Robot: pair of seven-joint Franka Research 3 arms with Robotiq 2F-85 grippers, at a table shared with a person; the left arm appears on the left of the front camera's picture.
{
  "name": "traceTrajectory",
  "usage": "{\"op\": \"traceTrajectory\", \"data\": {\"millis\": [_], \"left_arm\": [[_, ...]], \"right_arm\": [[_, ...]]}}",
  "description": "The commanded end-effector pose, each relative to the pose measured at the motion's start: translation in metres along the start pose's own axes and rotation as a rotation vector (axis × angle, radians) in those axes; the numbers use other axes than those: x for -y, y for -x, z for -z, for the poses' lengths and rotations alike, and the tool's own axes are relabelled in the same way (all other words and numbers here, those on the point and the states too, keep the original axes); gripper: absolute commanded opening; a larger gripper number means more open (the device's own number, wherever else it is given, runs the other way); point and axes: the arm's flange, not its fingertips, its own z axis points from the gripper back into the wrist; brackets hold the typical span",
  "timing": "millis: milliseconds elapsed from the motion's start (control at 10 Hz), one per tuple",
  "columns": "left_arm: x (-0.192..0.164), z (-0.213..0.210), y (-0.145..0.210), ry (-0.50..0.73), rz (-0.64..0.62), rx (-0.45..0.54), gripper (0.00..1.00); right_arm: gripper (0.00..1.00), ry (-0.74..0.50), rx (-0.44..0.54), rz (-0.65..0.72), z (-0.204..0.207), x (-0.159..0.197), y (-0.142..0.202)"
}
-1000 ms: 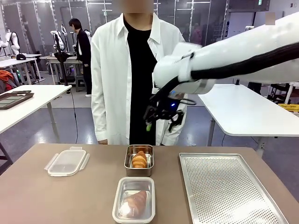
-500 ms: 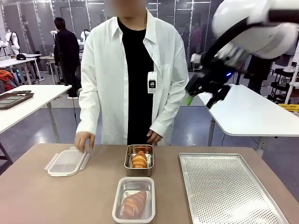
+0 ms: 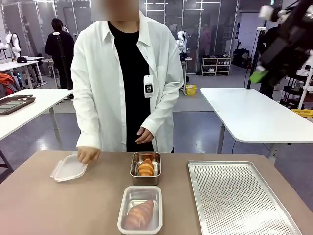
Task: Place the bread into the airtight container.
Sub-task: Pick up a Butter Roll and place it into an empty Airtight Container.
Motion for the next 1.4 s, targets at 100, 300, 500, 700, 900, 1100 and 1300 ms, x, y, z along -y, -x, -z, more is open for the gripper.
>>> {"op": "traceTrajectory", "data": {"millis": [100,300,500,700,900,1100,1300], "left_arm": [[0.0,-0.001,0.0,0.012,0.022,-0.001,1.0],[0.0,-0.001,0.0,0.012,0.022,-0.001,1.0],[0.0,-0.001,0.0,0.012,0.022,-0.001,1.0],[0.0,-0.001,0.0,0.012,0.022,-0.001,1.0],[0.0,-0.001,0.0,0.012,0.022,-0.001,1.0],[0.0,-0.001,0.0,0.012,0.022,-0.001,1.0],[0.0,-0.001,0.0,0.012,0.022,-0.001,1.0]], "right_arm": [[1.0,0.041,0.035,0.045,-0.012,0.015,0.049],[1.0,0.061,0.049,0.048,-0.018,0.017,0.07],[1.0,0.073,0.065,0.09,-0.01,0.018,0.07],[1.0,0.047,0.04,0.071,-0.023,0.018,0.067],[1.0,0.047,0.04,0.071,-0.023,0.018,0.067],[1.0,0.047,0.04,0.071,-0.023,0.018,0.067],[1.0,0.047,0.04,0.071,-0.023,0.018,0.067]]}}
